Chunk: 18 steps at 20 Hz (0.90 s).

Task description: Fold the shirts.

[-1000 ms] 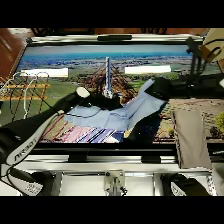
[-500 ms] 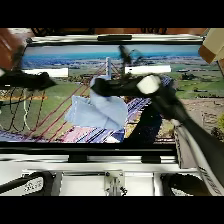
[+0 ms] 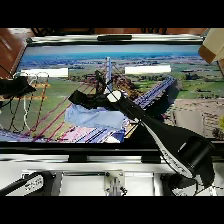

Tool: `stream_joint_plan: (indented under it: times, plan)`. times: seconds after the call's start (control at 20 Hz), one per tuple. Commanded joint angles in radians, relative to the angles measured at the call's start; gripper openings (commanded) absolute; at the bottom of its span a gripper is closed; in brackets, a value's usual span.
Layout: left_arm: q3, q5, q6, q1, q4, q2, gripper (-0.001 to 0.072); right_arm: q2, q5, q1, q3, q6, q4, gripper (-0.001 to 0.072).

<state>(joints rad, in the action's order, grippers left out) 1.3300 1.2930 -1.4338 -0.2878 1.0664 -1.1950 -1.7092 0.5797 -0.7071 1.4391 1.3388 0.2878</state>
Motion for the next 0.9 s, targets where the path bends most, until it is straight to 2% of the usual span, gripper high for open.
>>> stream_joint_plan:
  times: [0.0,0.1,0.2,0.3,0.35,0.4,0.45,0.55,0.75,0.85]
  plan:
    - [-0.018,-0.010,0.013,0.036,0.004,0.001,0.0035,0.043,0.185,0.099,0.004,-0.006,0.079,0.0536]
    - [-0.019,-0.010,0.035,0.048,0.004,0.001,0.0035,0.113,0.294,0.203,0.004,0.142,0.335,0.0537]
    - [-0.019,-0.010,0.035,0.051,0.003,0.001,0.0035,0.165,0.478,0.312,0.004,0.305,0.711,0.0537]
    - [-0.019,-0.010,0.036,0.051,0.004,0.001,0.0035,0.167,0.696,0.396,-0.010,0.367,1.000,0.0545]
    - [-0.019,-0.010,0.039,0.052,0.003,0.001,0.0035,0.161,0.732,0.429,-0.038,0.363,1.006,0.0546]
    - [-0.019,-0.010,0.040,0.053,0.003,0.001,0.0035,0.150,0.724,0.457,-0.077,0.348,0.935,0.0574]
    - [-0.019,-0.010,0.053,0.055,-0.001,0.001,0.0035,0.137,0.687,0.471,-0.117,0.325,0.850,0.0665]
    - [-0.019,-0.010,0.058,0.060,-0.002,0.001,0.0035,0.090,0.609,0.469,-0.171,0.289,0.721,0.0664]
    - [-0.019,-0.010,0.061,0.064,-0.004,0.001,0.0035,-0.016,0.503,0.460,-0.175,0.252,0.577,0.0664]
    - [-0.019,-0.010,0.061,0.064,-0.004,0.001,0.0035,-0.054,0.494,0.460,-0.175,0.241,0.525,0.0664]
